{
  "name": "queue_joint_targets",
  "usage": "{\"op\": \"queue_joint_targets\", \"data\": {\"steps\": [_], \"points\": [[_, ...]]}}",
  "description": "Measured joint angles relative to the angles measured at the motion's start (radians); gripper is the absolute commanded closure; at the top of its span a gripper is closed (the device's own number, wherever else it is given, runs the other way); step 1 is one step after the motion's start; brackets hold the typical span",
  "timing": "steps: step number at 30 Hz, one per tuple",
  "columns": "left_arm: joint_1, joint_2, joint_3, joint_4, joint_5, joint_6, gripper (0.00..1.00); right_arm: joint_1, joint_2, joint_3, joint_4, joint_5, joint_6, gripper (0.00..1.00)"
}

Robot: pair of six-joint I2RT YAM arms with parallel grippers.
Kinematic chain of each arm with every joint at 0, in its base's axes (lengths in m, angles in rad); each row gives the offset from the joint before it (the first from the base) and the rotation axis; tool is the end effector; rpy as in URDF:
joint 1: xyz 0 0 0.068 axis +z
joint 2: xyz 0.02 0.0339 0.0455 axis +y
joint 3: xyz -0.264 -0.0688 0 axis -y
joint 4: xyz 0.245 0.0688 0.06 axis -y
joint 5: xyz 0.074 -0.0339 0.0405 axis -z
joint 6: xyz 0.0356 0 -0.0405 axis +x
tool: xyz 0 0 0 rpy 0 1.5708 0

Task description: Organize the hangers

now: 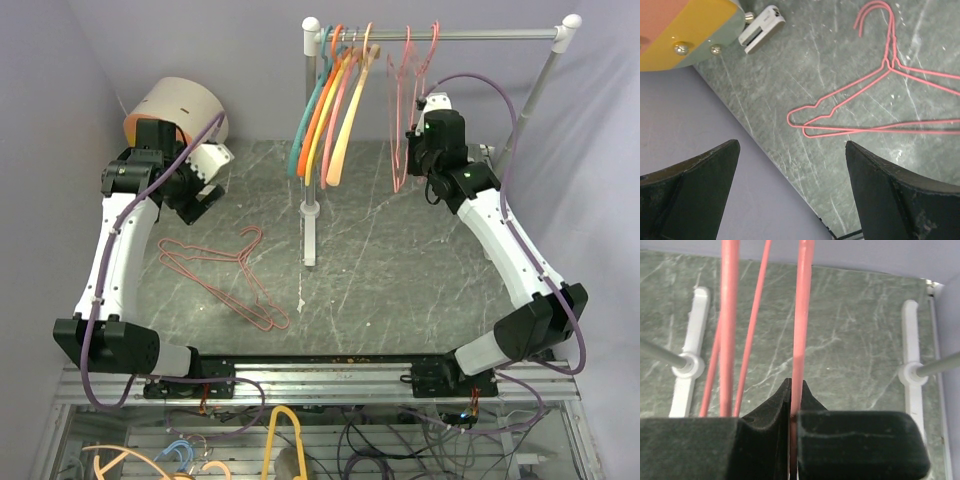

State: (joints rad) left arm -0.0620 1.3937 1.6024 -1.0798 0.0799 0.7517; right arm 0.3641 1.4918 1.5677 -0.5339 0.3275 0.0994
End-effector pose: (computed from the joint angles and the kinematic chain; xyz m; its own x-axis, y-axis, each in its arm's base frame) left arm 0.2706 -0.0196 0.3991 -0.4806 0.7118 -0.5121 0.6040 0.6921 0.3952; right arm 0.3176 0.1088 0.4075 -0.4178 -0.0587 -0.9066 -0.0262 0.9983 -0.0525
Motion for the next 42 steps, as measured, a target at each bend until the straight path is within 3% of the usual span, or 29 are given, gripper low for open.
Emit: {"op": "queue_joint_targets", "data": {"steps": [16,17,19,22,23,24,25,30,35,38,42], "points": [[0.003,-0.027,-0.066,-0.026,0.089,0.096,0.02,-0.003,0.04,0.037,-0.002,-0.25,-0.007,1.0],[0.003,-0.029,-0.078,-0.036,0.108,0.123,0.02,-0.003,0.041,0.037,-0.001,-0.254,-0.007,0.94],[0.003,-0.032,-0.122,-0.056,0.139,0.177,0.02,-0.003,0.041,0.037,-0.001,-0.261,-0.006,0.67],[0.0,-0.016,-0.191,-0.083,0.162,0.233,0.02,-0.004,0.036,0.029,0.011,-0.261,-0.003,0.36],[-0.004,0.001,-0.207,-0.085,0.162,0.245,0.02,-0.003,0.026,0.017,0.017,-0.258,-0.002,0.32],[-0.009,0.017,-0.219,-0.082,0.159,0.249,0.02,-0.003,0.016,0.005,0.018,-0.253,0.004,0.08],[-0.013,0.039,-0.238,-0.064,0.151,0.253,0.02,-0.003,0.002,-0.009,0.017,-0.248,0.008,0.01],[-0.019,0.13,-0.348,0.079,0.122,0.278,0.01,-0.004,-0.089,-0.075,0.016,-0.214,0.029,0.0],[-0.019,0.229,-0.375,0.162,0.151,0.364,0.15,-0.004,-0.201,-0.168,0.028,-0.223,0.062,0.0],[-0.019,0.339,-0.339,0.178,0.159,0.39,0.32,-0.004,-0.264,-0.237,0.036,-0.234,0.079,0.0],[-0.018,0.488,-0.285,0.2,0.157,0.41,0.31,-0.004,-0.32,-0.311,0.04,-0.23,0.092,0.0]]}}
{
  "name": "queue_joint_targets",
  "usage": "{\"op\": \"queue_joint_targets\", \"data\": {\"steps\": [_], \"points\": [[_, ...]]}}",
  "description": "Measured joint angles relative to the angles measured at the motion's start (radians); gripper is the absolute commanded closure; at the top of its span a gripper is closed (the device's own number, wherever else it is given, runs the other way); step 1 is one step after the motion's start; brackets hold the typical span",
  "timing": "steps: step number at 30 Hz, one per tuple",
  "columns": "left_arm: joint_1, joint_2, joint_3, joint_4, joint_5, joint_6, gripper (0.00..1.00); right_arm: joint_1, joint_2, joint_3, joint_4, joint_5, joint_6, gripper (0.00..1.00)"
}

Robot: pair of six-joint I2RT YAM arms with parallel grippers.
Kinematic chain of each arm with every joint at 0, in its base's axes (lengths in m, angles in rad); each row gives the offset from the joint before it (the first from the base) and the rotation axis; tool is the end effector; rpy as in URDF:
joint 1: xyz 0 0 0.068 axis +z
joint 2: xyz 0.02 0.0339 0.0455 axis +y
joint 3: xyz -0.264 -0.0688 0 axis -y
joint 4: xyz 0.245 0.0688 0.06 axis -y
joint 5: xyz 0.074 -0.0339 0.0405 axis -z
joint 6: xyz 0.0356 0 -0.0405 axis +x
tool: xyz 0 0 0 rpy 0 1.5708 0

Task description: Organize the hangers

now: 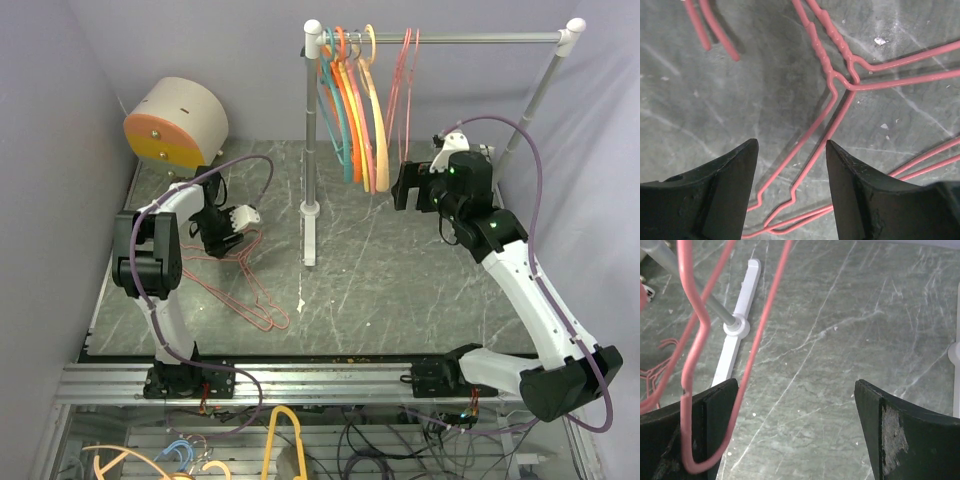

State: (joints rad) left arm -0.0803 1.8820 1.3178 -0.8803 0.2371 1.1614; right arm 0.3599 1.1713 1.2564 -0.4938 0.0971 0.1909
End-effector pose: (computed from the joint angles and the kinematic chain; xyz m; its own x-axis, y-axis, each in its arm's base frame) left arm 0.3518 -0.0367 0.1768 -0.2950 0.9183 -0.2639 0.9499 0.3117 0.0228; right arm 0.2415 0.0872 0.3938 -0.4159 0.0453 -0.9083 -0.1918 0.9719 0.1363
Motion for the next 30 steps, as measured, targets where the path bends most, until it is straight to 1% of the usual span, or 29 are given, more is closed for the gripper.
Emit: {"op": "queue_joint_targets", "data": {"steps": [2,5,7,10,12,14,15,16,17,19,21,24,27,30], "points": [[0.0,0.03,-0.001,0.005,-0.002,0.006,0.29,0.0,-0.01,-0.024,0.0,0.004,0.003,0.0],[0.0,0.033,-0.011,0.019,-0.005,0.014,0.29,0.0,-0.006,-0.035,0.002,0.007,0.007,0.0],[0.0,0.033,-0.011,0.029,-0.005,0.018,0.3,0.0,0.001,-0.035,0.006,0.005,0.01,0.0],[0.0,0.034,-0.012,0.03,-0.005,0.018,0.35,0.0,0.009,-0.035,0.011,0.004,0.012,0.0],[0.0,0.034,-0.017,0.031,-0.005,0.019,0.47,0.0,0.01,-0.035,0.011,0.004,0.013,0.0],[0.0,0.034,-0.025,0.023,-0.004,0.018,0.64,0.0,0.009,-0.035,0.014,0.004,0.015,0.0],[0.0,0.034,-0.028,0.018,-0.003,0.018,0.74,0.0,0.009,-0.036,0.016,0.004,0.016,0.0],[0.0,0.034,-0.03,0.009,-0.002,0.017,0.82,0.0,0.008,-0.037,0.017,0.004,0.017,0.0],[0.0,0.034,-0.031,-0.002,0.002,0.02,0.86,0.0,0.005,-0.041,0.019,0.004,0.019,0.0],[-0.002,0.034,-0.034,-0.012,0.004,0.021,0.93,0.0,-0.003,-0.06,0.022,0.002,0.025,0.01],[-0.002,0.029,-0.043,-0.013,0.006,0.023,0.93,0.0,-0.013,-0.087,0.027,-0.012,0.039,0.01],[-0.002,0.018,-0.053,-0.006,0.013,0.026,0.93,-0.001,-0.024,-0.153,0.059,-0.088,0.08,0.02],[-0.002,0.009,-0.053,-0.02,0.025,0.032,0.93,0.002,-0.054,-0.313,0.148,-0.219,0.139,0.02],[-0.002,-0.03,-0.054,-0.071,0.05,0.043,0.93,0.021,-0.079,-0.476,0.216,-0.321,0.189,0.02]]}}
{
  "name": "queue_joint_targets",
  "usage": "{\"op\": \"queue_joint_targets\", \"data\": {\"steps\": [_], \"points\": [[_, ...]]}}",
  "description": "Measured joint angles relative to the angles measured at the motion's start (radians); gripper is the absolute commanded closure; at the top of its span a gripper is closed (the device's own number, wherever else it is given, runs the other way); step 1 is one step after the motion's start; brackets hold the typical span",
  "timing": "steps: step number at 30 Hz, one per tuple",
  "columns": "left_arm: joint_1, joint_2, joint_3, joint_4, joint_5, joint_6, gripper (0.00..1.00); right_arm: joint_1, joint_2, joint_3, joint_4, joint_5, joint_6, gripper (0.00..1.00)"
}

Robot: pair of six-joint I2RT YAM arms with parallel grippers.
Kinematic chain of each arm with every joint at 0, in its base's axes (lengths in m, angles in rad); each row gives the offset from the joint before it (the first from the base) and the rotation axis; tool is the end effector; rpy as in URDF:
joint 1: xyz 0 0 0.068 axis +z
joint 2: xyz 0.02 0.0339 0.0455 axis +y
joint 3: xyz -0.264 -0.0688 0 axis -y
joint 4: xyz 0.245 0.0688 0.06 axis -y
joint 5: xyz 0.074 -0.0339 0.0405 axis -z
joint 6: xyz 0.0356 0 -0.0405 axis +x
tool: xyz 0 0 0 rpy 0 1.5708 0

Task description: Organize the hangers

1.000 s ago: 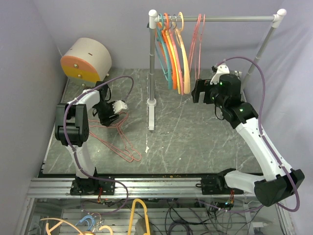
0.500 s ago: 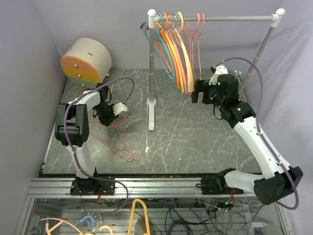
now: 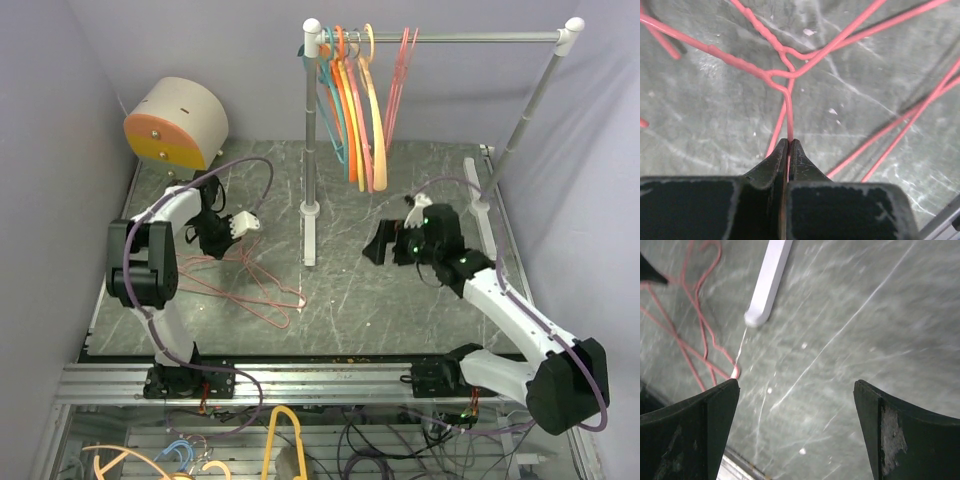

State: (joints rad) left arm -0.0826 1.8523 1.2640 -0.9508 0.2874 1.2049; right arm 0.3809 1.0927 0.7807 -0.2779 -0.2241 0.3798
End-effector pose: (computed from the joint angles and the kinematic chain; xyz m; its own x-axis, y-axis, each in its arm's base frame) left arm 0.3319 -0.0376 0.1730 -0.2741 0.9213 -0.2759 0.9617 0.2647 -0.0718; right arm 0.2203 0.0967 0.2693 -0.6775 0.1180 -0.7259 -0.3044 0.8535 0.4229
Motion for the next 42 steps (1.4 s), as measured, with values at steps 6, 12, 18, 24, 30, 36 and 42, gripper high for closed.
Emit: {"op": "queue_joint_targets", "data": {"steps": [6,12,18,24,30,36,42], "points": [[-0.015,-0.235,0.0,-0.114,0.052,0.031,0.93,0.207,-0.007,-0.159,0.116,-0.09,0.016,0.01],[-0.086,-0.438,-0.02,-0.216,0.097,0.037,0.93,0.313,0.086,-0.196,0.354,-0.199,0.021,0.03],[-0.105,-0.503,-0.036,-0.263,0.118,0.032,0.93,0.337,0.275,-0.2,0.575,-0.296,0.001,0.04],[-0.105,-0.506,-0.043,-0.261,0.121,0.009,0.93,0.395,0.444,-0.143,0.678,-0.417,0.004,0.06],[-0.105,-0.506,-0.05,-0.257,0.121,0.0,0.93,0.475,0.453,-0.128,0.745,-0.485,0.009,0.06],[-0.106,-0.506,-0.05,-0.253,0.128,-0.009,0.93,0.483,0.459,-0.128,0.775,-0.489,0.03,0.06],[-0.111,-0.506,-0.05,-0.251,0.135,-0.017,0.93,0.486,0.501,-0.08,0.66,-0.287,0.004,0.07]]}}
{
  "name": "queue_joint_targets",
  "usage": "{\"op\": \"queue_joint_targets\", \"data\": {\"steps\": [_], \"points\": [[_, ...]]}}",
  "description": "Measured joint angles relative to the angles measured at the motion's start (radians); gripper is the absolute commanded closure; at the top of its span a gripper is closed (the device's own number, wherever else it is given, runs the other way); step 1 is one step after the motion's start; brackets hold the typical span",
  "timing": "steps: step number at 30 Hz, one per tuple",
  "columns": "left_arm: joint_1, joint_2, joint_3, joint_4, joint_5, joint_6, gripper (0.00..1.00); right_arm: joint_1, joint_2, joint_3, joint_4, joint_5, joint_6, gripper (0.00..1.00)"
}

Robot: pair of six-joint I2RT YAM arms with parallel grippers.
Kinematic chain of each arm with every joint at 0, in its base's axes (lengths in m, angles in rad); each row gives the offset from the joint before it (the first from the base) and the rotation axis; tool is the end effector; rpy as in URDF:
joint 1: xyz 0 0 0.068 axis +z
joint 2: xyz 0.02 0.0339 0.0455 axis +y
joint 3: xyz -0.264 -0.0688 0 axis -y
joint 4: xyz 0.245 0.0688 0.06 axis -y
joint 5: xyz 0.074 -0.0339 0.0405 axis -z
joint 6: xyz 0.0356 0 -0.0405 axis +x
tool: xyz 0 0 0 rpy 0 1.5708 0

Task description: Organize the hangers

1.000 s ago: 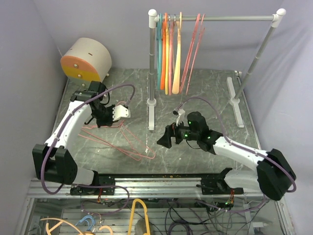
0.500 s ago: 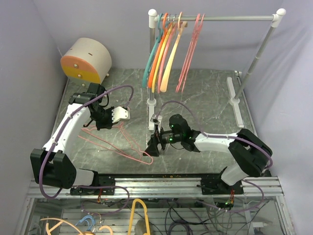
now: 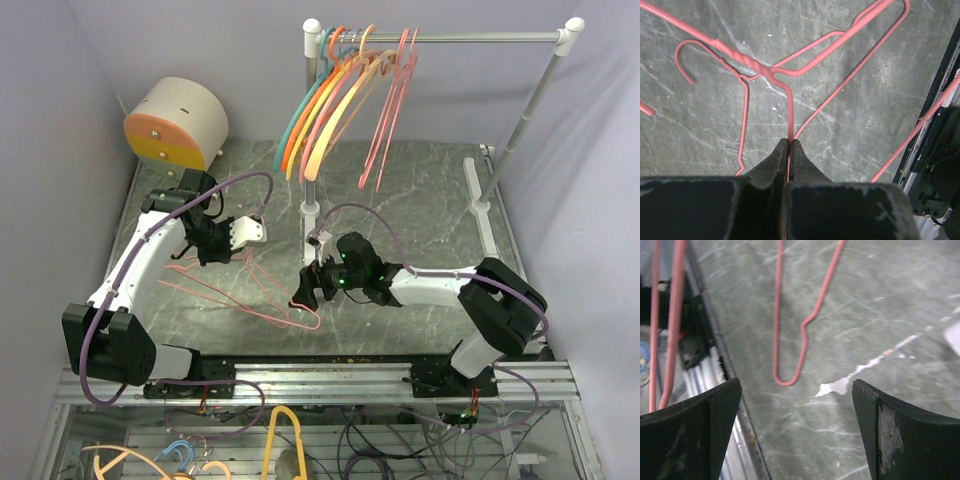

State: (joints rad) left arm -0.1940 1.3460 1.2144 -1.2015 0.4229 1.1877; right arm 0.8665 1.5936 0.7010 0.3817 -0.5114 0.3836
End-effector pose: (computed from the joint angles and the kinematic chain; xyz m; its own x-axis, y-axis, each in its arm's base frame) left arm 0.2297 -0.0600 0.2947 -0.1055 0.8827 -0.4580 0.9857 0.1537 0.0693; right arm 0.1927 0.2537 0.1729 -0.6458 -0.2560 -0.7193 -0.7541 0.3614 0.5484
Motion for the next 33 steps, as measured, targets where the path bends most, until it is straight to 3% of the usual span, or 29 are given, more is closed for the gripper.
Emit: {"op": "queue_joint_targets", "data": {"steps": [8,14,22,28,33], "points": [[-0.006,-0.002,0.036,-0.013,0.013,-0.002,0.93,0.0,0.007,0.018,-0.095,0.297,-0.001,0.07],[-0.011,-0.005,0.039,-0.034,0.016,0.002,0.93,-0.044,0.006,0.017,-0.127,0.341,0.014,0.06],[-0.012,-0.005,0.037,-0.046,0.016,0.004,0.93,-0.24,-0.097,-0.127,0.078,0.053,0.158,0.05],[-0.015,-0.002,0.037,-0.044,0.016,0.001,0.93,-0.175,-0.099,-0.16,0.333,-0.229,0.277,0.06],[-0.019,0.002,0.037,-0.037,0.016,-0.002,0.93,-0.061,-0.082,-0.116,0.332,-0.319,0.24,0.07]]}}
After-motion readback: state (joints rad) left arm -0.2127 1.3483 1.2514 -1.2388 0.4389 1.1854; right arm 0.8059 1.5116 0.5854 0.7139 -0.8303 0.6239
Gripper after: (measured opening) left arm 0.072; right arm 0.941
